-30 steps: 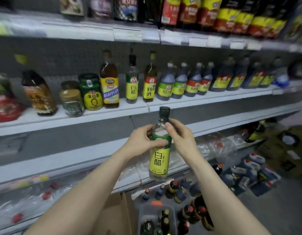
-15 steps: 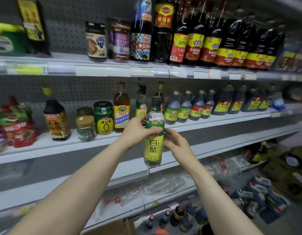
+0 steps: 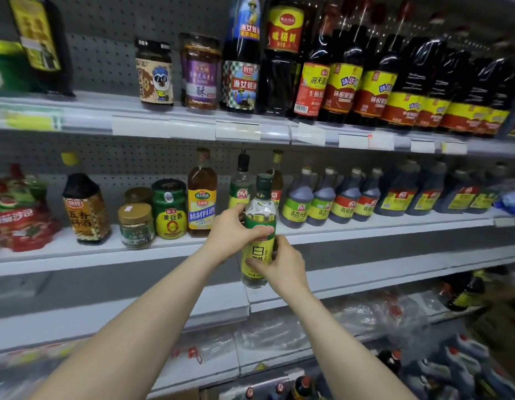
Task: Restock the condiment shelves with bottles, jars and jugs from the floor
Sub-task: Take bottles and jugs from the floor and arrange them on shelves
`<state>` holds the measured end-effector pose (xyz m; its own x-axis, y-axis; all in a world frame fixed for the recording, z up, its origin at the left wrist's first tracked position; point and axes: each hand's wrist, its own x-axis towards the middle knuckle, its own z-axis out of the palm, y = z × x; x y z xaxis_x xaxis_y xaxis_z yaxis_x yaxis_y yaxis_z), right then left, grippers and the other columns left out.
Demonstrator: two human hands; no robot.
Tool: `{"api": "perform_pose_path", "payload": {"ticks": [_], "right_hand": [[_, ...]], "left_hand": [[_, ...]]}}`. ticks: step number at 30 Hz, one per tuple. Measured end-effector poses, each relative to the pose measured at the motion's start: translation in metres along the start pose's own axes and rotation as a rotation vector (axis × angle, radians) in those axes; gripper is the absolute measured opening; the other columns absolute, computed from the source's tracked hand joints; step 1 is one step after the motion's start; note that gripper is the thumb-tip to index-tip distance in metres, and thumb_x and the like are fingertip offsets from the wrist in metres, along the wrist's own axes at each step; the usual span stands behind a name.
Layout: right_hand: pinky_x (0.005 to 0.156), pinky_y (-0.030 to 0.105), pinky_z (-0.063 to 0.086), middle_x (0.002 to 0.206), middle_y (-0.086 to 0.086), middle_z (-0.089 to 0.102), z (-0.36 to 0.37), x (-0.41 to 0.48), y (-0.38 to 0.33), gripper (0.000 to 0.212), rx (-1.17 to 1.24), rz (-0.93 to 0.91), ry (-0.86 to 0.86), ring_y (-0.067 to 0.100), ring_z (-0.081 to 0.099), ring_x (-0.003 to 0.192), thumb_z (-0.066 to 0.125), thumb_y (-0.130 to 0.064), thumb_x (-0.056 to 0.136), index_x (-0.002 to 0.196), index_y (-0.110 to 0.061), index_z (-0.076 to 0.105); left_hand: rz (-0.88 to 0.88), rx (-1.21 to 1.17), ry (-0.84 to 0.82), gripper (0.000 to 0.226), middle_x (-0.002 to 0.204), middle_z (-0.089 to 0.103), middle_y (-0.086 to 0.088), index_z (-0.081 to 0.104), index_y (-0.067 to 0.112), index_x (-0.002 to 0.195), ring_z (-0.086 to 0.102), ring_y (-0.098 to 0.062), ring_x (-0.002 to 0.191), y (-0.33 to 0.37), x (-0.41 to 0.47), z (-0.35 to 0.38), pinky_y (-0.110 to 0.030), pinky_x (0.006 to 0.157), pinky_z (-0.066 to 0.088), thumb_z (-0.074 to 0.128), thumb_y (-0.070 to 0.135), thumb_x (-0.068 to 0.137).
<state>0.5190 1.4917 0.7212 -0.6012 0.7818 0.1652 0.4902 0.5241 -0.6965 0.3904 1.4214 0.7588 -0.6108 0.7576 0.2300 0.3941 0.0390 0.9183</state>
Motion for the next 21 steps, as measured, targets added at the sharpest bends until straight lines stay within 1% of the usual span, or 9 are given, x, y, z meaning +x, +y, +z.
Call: {"api": "perform_pose_path", "payload": {"ticks": [3,5,7,8,10,13,15,18,21], "right_hand": [[0.079,0.034,0.047,0.111,0.001,0.070,-0.006,0.018,0.020,0.052,-0.036,-0.039,-0.044,0.027,0.064,0.106,0.083,-0.043,0.074,0.109,-0.021,0.052],[0.075,0.034,0.044,0.110,0.003,0.070,-0.009,0.032,0.029,0.052,-0.025,-0.084,-0.051,0.029,0.063,0.105,0.082,-0.042,0.074,0.110,-0.019,0.053],[0.072,0.033,0.040,0.110,0.004,0.069,-0.011,0.047,0.034,0.053,0.001,-0.133,-0.061,0.030,0.063,0.104,0.082,-0.040,0.075,0.113,-0.018,0.053],[0.072,0.033,0.040,0.111,0.004,0.069,-0.011,0.055,0.035,0.054,0.007,-0.156,-0.068,0.031,0.063,0.105,0.082,-0.039,0.075,0.114,-0.018,0.052],[0.075,0.035,0.045,0.114,0.006,0.068,-0.008,0.069,0.036,0.055,0.008,-0.178,-0.085,0.032,0.062,0.106,0.083,-0.038,0.076,0.117,-0.017,0.052],[0.085,0.042,0.051,0.117,0.007,0.067,-0.001,0.085,0.031,0.057,0.018,-0.178,-0.098,0.033,0.062,0.109,0.083,-0.036,0.077,0.119,-0.015,0.051],[0.086,0.043,0.051,0.119,0.008,0.066,0.007,0.094,0.027,0.057,0.033,-0.160,-0.092,0.034,0.061,0.110,0.082,-0.035,0.078,0.121,-0.014,0.050],[0.085,0.039,0.048,0.121,0.010,0.066,0.020,0.107,0.021,0.057,0.036,-0.132,-0.098,0.035,0.060,0.111,0.081,-0.033,0.080,0.123,-0.013,0.049],[0.079,0.032,0.041,0.122,0.009,0.065,0.032,0.119,0.016,0.058,0.048,-0.123,-0.103,0.034,0.061,0.111,0.081,-0.030,0.081,0.125,-0.013,0.048]], "left_hand": [[-0.029,0.009,0.065,0.059,0.112,0.072,0.005,0.063,0.023,0.120,0.067,-0.013,0.103,-0.001,0.005,0.022,-0.043,0.093,0.055,0.087,0.038,0.068],[-0.038,0.010,0.098,0.059,0.111,0.072,0.005,0.063,0.022,0.120,0.067,-0.013,0.102,-0.002,0.011,0.033,-0.042,0.092,0.055,0.088,0.036,0.069],[-0.044,0.017,0.124,0.062,0.112,0.071,0.006,0.061,0.023,0.122,0.066,-0.013,0.103,-0.001,0.018,0.039,-0.041,0.092,0.055,0.087,0.039,0.067],[-0.053,0.023,0.132,0.065,0.113,0.070,0.007,0.060,0.024,0.124,0.066,-0.014,0.105,-0.001,0.022,0.039,-0.039,0.092,0.055,0.086,0.041,0.067],[-0.085,-0.013,0.112,0.071,0.117,0.068,0.009,0.055,0.025,0.134,0.063,-0.013,0.112,-0.003,0.030,0.036,-0.033,0.093,0.055,0.086,0.037,0.072],[-0.132,-0.134,0.018,0.079,0.129,0.065,0.002,0.043,0.025,0.146,0.058,-0.017,0.123,-0.009,0.043,0.025,-0.041,0.102,0.050,0.083,0.024,0.078],[-0.144,-0.166,-0.031,0.074,0.127,0.066,0.002,0.047,0.029,0.143,0.059,-0.019,0.122,-0.012,0.053,0.018,-0.042,0.100,0.052,0.082,0.019,0.079],[-0.108,-0.154,-0.052,0.060,0.119,0.069,0.012,0.052,0.043,0.126,0.062,-0.011,0.117,-0.016,0.067,0.011,-0.034,0.095,0.055,0.079,0.013,0.081],[-0.089,-0.135,-0.044,0.059,0.113,0.069,0.018,0.052,0.052,0.115,0.062,-0.007,0.115,-0.025,0.080,0.005,-0.028,0.091,0.056,0.079,0.011,0.082]]}}
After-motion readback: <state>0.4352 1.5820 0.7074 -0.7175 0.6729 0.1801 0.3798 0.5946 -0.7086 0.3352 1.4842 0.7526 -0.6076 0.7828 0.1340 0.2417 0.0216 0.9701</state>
